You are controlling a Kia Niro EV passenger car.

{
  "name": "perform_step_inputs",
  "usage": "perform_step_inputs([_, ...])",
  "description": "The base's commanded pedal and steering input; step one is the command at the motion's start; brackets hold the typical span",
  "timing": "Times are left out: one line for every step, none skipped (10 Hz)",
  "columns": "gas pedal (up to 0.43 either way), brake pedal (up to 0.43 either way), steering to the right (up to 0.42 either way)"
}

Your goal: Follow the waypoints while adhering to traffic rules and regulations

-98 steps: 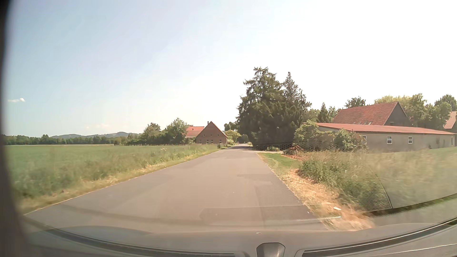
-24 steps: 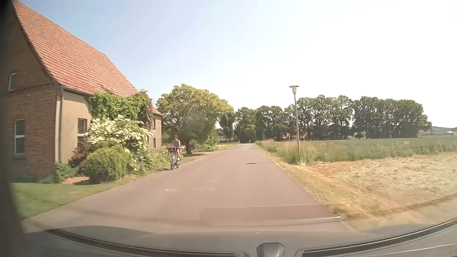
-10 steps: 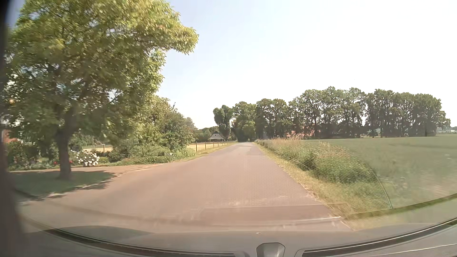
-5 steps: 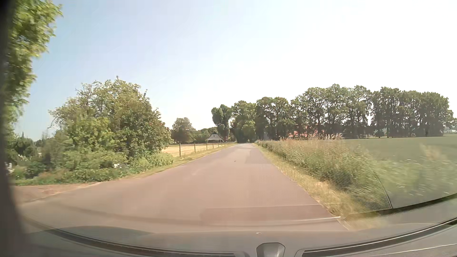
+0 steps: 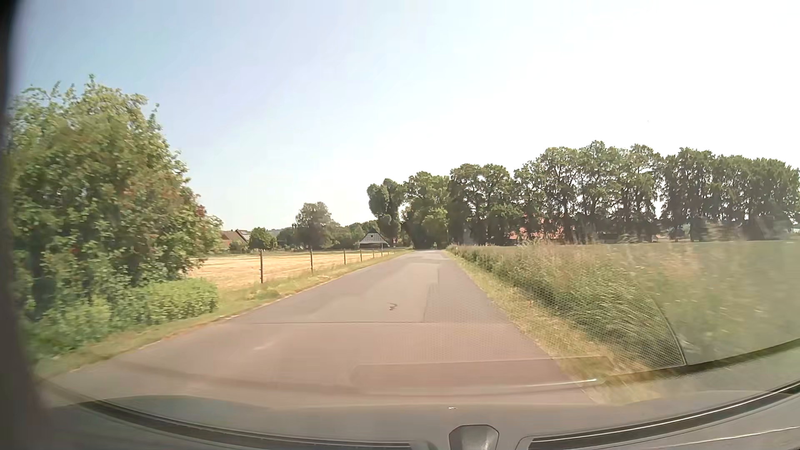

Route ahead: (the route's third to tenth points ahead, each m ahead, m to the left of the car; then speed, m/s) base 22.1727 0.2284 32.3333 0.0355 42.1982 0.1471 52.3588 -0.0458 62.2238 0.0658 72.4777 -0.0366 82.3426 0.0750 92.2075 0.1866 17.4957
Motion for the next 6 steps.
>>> perform_step_inputs([0.209, 0.006, 0.003])
perform_step_inputs([0.197, 0.006, 0.004])
perform_step_inputs([0.197, 0.006, 0.004])
perform_step_inputs([0.197, 0.006, 0.004])
perform_step_inputs([0.189, 0.006, 0.004])
perform_step_inputs([0.189, 0.006, 0.004])
